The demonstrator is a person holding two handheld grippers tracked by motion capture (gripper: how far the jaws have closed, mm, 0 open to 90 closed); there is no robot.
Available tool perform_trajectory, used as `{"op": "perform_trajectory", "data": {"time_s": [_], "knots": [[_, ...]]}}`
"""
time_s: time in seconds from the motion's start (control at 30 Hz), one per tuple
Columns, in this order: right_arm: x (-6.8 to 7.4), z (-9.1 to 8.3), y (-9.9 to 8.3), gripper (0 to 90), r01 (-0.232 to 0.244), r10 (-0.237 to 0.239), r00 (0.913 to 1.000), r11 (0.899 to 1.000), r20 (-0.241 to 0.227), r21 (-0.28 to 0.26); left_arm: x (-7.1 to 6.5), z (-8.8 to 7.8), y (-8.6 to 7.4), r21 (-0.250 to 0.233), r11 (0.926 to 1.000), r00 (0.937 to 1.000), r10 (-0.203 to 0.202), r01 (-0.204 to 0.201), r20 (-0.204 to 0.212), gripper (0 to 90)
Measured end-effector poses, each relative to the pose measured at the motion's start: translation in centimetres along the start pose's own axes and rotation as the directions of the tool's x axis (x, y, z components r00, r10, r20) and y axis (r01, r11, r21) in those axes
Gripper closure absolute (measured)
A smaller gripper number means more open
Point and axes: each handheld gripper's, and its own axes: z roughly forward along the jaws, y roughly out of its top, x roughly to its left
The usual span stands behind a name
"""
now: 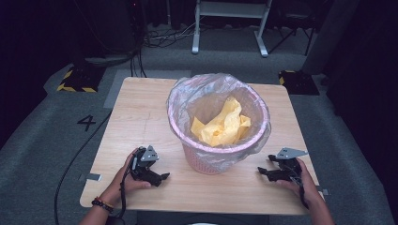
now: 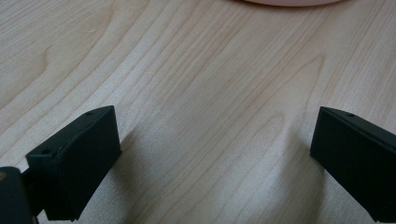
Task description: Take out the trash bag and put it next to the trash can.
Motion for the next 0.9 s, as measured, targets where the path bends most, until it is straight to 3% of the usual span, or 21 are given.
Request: {"op": "perform_trajectory", "data": {"time_s": [0.03, 0.07, 0.17, 0.23, 0.27, 0.33, 0.4, 0.53, 0.7, 0.73, 0.8, 0.83, 0.9], "knots": [[0.0, 0.0, 0.0, 31.5, 0.0, 0.0, 1.0, 1.0, 0.0, 0.0, 0.0, 0.0, 0.0, 0.0, 1.0, 1.0, 0.0, 0.0, 0.0, 1.5], [0.0, -0.5, 0.3, 31.1, -0.026, 0.024, 0.9995, 0.997, -0.018, -0.071, 0.0, 0.0, 0.0, -0.001, 1.0, 1.0, 0.003, -0.003, 0.003, 2.0], [0.6, -1.4, 1.2, 30.0, -0.021, 0.022, 0.9998, 0.989, 0.001, -0.146, 0.0, -0.1, 0.0, -0.017, 0.9998, 0.9999, 0.013, -0.013, 0.006, 5.4], [1.3, -2.1, 2.2, 29.5, 0.0, 0.004, 0.9998, 0.981, 0.02, -0.193, 0.0, -0.3, 0.0, -0.046, 0.9984, 0.9995, 0.032, -0.032, 0.002, 17.2], [1.7, -2.5, 2.8, 28.6, 0.018, -0.011, 0.9994, 0.976, 0.033, -0.216, -0.1, -0.3, 0.1, -0.05, 0.9979, 0.9989, 0.039, -0.041, -0.025, 20.3], [2.4, -3.2, 3.9, 28.6, 0.05, -0.036, 0.9979, 0.961, 0.054, -0.272, -0.2, -0.5, 0.3, -0.056, 0.9973, 0.9978, 0.046, -0.049, -0.048, 15.6], [2.9, -3.7, 4.9, 29.2, 0.068, -0.05, 0.9966, 0.943, 0.066, -0.327, -0.2, -0.8, 0.7, -0.076, 0.9955, 0.9966, 0.052, -0.057, -0.064, 19.8], [3.7, -4.3, 6.1, 30.6, 0.103, -0.067, 0.9919, 0.919, 0.109, -0.38, 0.0, -1.8, 1.5, -0.131, 0.9904, 0.996, 0.032, -0.043, -0.084, 18.8], [4.2, -4.8, 6.8, 31.4, 0.122, -0.067, 0.9876, 0.899, 0.142, -0.42, 0.1, -3.9, 3.5, -0.236, 0.9702, 0.9945, 0.032, -0.055, -0.1, 18.6], [4.2, -4.8, 6.8, 31.4, 0.122, -0.067, 0.9876, 0.899, 0.142, -0.42, 0.1, -3.9, 3.5, -0.236, 0.9702, 0.9945, 0.032, -0.055, -0.1, 18.6], [4.3, -5.1, 7.0, 31.5, 0.129, -0.069, 0.986, 0.893, 0.152, -0.43, 0.1, -4.2, 3.9, -0.263, 0.9633, 0.9943, 0.029, -0.055, -0.103, 18.8], [4.3, -5.4, 7.1, 34.2, 0.137, -0.067, 0.9831, 0.884, 0.171, -0.446, 0.1, -4.3, 4.1, -0.293, 0.9556, 0.9971, 0.012, -0.034, -0.075, 19.0], [4.3, -5.7, 7.3, 36.3, 0.133, -0.057, 0.9836, 0.871, 0.171, -0.473, 0.1, -4.3, 4.4, -0.312, 0.9496, 0.9983, 0.012, -0.03, -0.057, 18.9]]}}
